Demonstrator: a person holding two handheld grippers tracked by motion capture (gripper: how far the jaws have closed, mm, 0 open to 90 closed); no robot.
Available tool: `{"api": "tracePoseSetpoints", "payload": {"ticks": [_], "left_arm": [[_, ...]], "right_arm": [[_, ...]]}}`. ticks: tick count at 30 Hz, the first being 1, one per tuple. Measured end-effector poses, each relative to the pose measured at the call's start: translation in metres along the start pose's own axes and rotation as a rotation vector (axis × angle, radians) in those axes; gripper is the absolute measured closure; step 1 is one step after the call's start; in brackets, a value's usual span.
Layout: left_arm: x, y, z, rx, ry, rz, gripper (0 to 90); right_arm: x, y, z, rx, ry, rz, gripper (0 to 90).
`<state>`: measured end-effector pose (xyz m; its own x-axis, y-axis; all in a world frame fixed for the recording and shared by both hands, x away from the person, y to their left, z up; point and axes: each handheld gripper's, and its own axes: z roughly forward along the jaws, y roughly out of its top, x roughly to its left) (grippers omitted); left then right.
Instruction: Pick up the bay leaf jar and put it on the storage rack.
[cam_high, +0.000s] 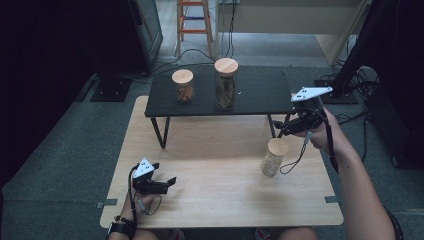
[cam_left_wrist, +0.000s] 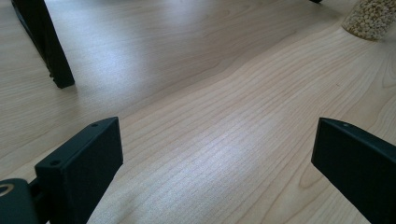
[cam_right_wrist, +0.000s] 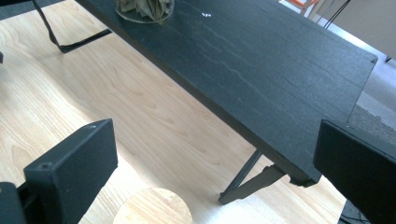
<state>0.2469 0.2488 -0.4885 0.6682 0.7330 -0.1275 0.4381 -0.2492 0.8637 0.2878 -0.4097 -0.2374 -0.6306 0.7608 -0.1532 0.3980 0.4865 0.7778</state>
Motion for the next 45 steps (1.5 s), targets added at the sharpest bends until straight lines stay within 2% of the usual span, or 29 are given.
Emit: {"api": "tracePoseSetpoints", "payload": {"ticks": [21, 45], "left_arm": [[-0.001, 0.0, 0.0, -0.001, 0.002, 0.003, 2.1], [-0.001, 0.0, 0.0, 0.003, 0.003, 0.006, 2.2]], "right_arm": [[0.003, -0.026, 0.01, 0.021, 0.001, 0.01, 0.0], [0.008, -0.06, 0.022, 0.022, 0.044, 0.013, 0.0]]}}
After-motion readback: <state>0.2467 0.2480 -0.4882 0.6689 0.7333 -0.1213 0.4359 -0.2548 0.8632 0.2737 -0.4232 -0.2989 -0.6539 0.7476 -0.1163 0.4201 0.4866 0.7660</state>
